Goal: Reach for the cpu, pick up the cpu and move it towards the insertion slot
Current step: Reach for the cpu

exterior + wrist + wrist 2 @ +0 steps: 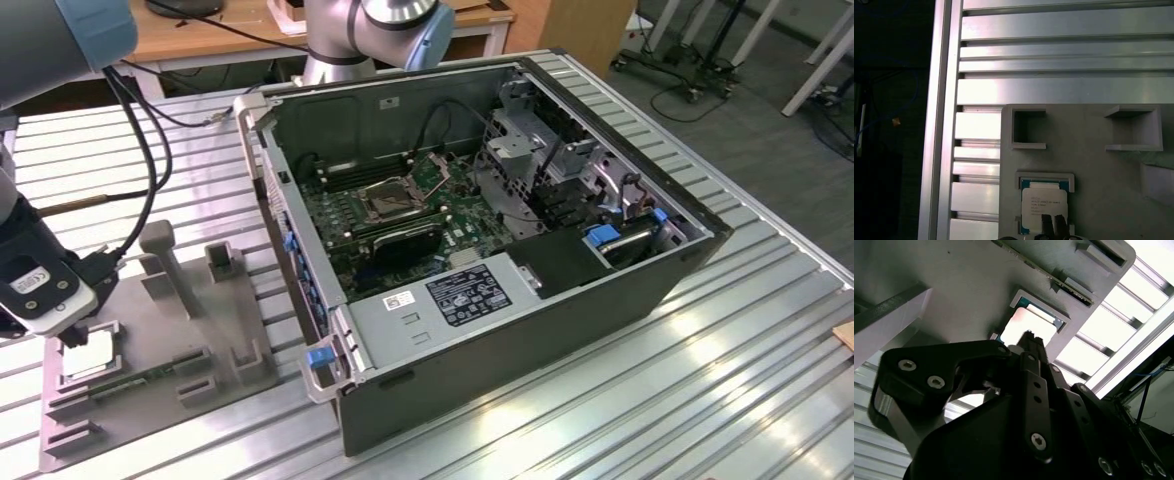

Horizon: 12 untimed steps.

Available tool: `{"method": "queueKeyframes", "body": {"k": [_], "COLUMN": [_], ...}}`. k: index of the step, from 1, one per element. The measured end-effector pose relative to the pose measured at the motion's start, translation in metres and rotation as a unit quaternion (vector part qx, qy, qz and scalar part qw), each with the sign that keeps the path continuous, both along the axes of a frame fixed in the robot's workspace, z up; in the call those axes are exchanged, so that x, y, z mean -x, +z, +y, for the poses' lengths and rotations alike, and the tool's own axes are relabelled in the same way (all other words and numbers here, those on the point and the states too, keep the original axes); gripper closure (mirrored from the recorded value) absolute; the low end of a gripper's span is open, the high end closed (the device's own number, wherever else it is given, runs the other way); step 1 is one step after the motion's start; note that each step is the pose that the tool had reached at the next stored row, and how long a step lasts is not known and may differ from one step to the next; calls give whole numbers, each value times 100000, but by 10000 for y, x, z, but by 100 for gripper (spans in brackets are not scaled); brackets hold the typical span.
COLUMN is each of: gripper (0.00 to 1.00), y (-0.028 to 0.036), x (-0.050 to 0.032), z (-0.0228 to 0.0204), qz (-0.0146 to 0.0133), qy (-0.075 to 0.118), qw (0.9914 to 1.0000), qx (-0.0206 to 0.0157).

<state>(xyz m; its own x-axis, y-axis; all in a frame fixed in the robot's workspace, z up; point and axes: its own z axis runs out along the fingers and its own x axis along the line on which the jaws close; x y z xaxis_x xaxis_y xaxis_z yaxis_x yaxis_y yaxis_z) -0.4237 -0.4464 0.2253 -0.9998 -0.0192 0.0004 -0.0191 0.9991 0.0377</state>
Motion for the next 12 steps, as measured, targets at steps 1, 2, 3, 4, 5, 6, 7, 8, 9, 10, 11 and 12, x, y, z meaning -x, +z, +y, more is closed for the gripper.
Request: {"method": "queueKeyframes", "body": {"k": [1,2,3,4,5,6,7,8,9,10,11,12], "gripper": [89,83,76,71,65,65,59,59,53,53,53,53], "y": [0,0,0,-1,-1,-1,-1,-1,-2,-1,-2,-2], "x": [0,0,0,0,0,0,0,0,0,0,0,0], "z": [0,0,0,0,0,0,0,0,0,0,0,0], "qz": [0,2,1,1,0,2,0,-1,-1,2,0,2], "qy": [0,-1,1,0,-1,1,0,1,0,0,0,-1], "qw": [100000,100000,100000,100000,100000,100000,100000,100000,100000,100000,100000,100000], "qx": [4,4,3,1,4,3,3,3,1,4,3,3]}}
